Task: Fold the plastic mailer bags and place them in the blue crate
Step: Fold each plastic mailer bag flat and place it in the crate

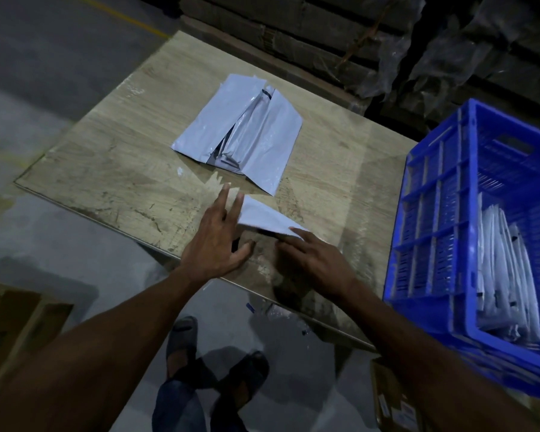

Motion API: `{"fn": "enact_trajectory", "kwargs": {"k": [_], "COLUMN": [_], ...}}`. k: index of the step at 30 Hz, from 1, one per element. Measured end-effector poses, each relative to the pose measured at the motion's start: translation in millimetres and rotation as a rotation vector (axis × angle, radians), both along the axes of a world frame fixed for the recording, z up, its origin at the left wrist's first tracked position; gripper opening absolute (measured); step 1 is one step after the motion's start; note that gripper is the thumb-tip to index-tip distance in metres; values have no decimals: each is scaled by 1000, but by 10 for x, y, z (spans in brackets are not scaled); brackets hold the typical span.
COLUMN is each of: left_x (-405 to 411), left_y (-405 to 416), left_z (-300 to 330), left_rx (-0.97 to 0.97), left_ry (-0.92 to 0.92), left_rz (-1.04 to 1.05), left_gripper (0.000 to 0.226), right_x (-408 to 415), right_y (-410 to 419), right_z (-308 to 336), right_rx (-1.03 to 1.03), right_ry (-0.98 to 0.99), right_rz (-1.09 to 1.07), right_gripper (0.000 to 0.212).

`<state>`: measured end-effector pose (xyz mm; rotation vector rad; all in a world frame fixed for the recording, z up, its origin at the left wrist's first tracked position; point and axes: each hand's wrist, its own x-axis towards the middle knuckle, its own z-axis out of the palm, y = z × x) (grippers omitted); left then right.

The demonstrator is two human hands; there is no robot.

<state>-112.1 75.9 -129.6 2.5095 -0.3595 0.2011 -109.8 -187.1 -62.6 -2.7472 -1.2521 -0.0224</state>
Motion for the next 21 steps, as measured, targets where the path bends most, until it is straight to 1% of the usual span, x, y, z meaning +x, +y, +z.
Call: {"fn": "enact_trajectory", "kwargs": {"k": [2,4,6,8,10,12,15,17,18,21], "left_x": [-11,-15,-16,-28,-50,-63,-49,-36,-29,-13], "left_y": [-6,-15,-20,-30,-49,-60,-46,-35,-36,-33], "left_z": [14,25,22,25,44,77,65,44,33,8], "left_rx": [-59,-66,-34,19,73,120,196,260,278,293], "left_ry": [-22,3,47,68,89,111,81,77,79,81], "left_rz": [14,33,48,52,73,99,80,64,59,52], "left_gripper": [106,108,106,100,96,97,94,91,90,86], "right_x": [-15,-53,-112,-166,-151,-44,198,296,312,286], "right_y": [-40,-42,-17,-13,-38,-75,-138,-137,-118,23], "right_z": [113,245,338,364,375,370,321,285,258,110], "right_rx": [25,90,180,255,258,135,-149,-291,-329,-368], "right_ry": [26,77,138,226,277,254,145,133,148,262], "right_rz": [-16,-49,-58,-57,-46,-40,-18,-32,-63,-217], "right_gripper": [45,52,57,64,70,73,80,85,84,70]}}
